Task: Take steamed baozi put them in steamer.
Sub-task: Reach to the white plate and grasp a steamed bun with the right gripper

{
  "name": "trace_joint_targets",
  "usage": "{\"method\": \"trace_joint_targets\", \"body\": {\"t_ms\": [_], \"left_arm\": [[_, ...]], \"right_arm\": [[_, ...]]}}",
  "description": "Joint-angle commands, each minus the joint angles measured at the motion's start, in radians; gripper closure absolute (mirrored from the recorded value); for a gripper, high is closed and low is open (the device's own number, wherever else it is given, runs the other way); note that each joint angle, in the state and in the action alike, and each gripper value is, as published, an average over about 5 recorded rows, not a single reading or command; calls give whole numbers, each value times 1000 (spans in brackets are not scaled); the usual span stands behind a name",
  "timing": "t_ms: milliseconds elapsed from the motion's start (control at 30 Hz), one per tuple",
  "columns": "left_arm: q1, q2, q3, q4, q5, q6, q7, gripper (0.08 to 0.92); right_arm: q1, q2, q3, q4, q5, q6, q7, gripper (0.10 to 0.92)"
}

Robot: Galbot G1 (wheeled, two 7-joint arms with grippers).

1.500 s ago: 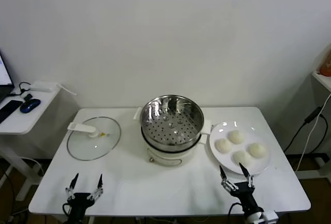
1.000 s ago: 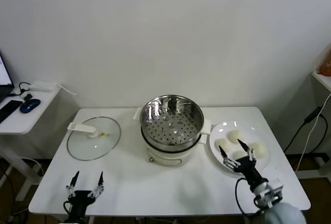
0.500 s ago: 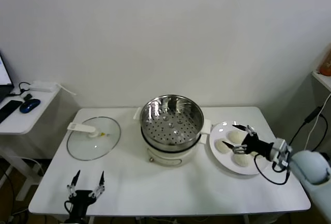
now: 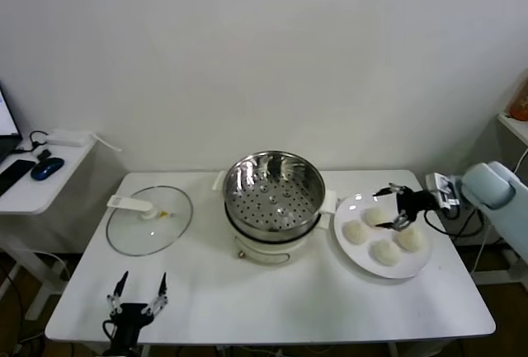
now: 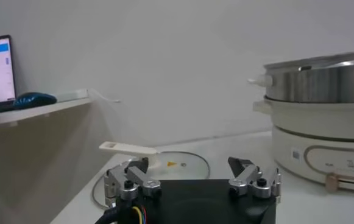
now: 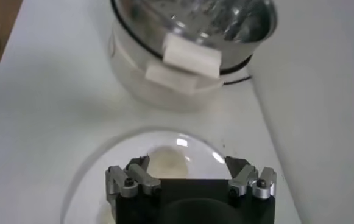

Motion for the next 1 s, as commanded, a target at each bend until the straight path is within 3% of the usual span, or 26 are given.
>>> {"method": "trace_joint_targets", "body": {"t_ms": [33, 233, 1000], "left_arm": [[1, 3, -1, 1, -4, 1, -1, 177], [-3, -9, -6, -1, -20, 14, -1, 177], [1, -11, -14, 11, -21, 14, -7, 177]], "right_arm": [[284, 202, -271, -335, -204, 115, -145, 203], [184, 271, -123, -397, -330, 118, -133, 203], [56, 408, 122, -590, -542, 168, -3, 203]]}}
